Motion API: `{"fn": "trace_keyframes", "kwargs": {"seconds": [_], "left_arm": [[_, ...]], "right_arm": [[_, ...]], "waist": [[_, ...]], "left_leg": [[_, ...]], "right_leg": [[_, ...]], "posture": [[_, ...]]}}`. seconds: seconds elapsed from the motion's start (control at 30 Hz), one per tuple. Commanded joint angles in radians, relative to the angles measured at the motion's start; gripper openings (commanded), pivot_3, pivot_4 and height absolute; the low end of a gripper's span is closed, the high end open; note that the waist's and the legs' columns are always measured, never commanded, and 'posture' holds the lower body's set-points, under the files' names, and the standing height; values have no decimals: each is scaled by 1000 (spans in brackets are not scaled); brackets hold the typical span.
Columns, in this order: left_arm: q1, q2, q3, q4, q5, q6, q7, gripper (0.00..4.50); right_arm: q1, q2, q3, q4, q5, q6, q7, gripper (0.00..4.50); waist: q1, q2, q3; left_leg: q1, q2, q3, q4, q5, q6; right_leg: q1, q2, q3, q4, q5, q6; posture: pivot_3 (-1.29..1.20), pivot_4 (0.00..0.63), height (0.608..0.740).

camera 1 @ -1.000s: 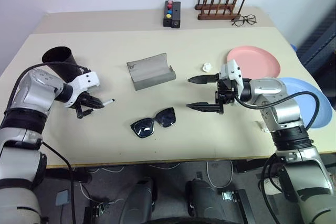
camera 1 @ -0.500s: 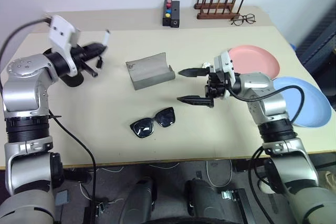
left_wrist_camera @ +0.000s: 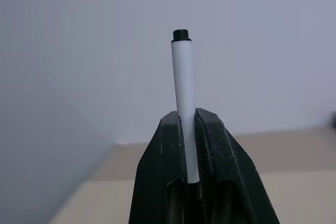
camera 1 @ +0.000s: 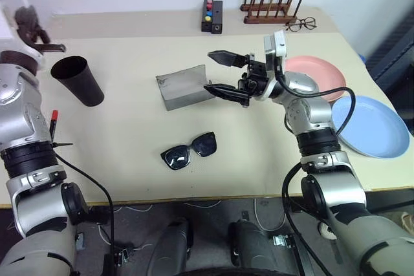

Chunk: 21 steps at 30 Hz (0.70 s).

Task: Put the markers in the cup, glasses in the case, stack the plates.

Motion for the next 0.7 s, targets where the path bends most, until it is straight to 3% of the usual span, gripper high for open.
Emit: {"fn": "trace_keyframes", "kwargs": {"seconds": [0.03, 0.7], "left_arm": [[-24, 27, 25, 13, -9, -92, 31, 42], [24, -56, -55, 201, -1, -214, 88, 42]], "right_arm": [[-47, 12, -24, -1, 13, -22, 1, 4500], [-48, 18, -45, 52, 10, -49, -23, 4500]], "waist": [[1, 0, 0], [-1, -1, 0]], "left_leg": [[0, 0, 0, 0, 0, 0], [0, 0, 0, 0, 0, 0]], "right_leg": [[0, 0, 0, 0, 0, 0], [-1, 0, 0, 0, 0, 0]], "posture": [[0, 150, 740], [0, 150, 740]]}}
